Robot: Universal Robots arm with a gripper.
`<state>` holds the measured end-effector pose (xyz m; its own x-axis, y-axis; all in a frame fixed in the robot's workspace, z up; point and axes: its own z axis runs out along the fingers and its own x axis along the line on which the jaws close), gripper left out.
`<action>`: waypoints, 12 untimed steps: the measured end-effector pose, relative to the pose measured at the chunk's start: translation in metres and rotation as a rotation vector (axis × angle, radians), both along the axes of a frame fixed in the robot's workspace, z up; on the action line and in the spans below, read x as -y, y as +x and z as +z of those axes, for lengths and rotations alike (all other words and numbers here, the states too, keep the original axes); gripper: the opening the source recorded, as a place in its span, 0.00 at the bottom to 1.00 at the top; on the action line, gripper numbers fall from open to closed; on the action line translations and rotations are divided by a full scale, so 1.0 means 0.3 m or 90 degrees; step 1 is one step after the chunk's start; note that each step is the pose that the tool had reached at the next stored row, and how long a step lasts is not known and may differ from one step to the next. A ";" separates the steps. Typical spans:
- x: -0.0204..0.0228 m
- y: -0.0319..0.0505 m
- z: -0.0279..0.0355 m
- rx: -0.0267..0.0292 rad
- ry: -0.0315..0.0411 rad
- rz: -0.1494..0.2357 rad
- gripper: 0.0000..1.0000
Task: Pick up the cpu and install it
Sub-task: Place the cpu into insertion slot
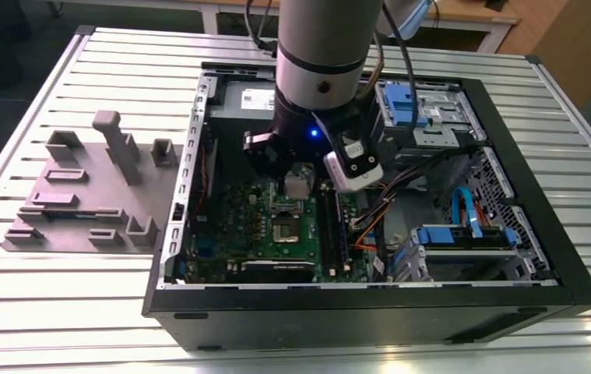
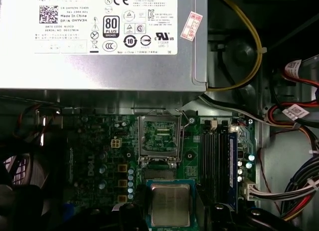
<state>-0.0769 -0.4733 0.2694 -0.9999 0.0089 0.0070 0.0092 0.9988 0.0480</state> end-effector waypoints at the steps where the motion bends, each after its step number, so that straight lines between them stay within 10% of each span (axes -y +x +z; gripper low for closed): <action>1: 0.000 0.000 -0.001 -0.0001 -0.0001 0.000 0.47; 6: 0.000 0.000 -0.004 -0.0005 0.0001 0.000 0.47; 12: 0.020 0.000 -0.038 -0.0094 -0.0001 0.001 0.47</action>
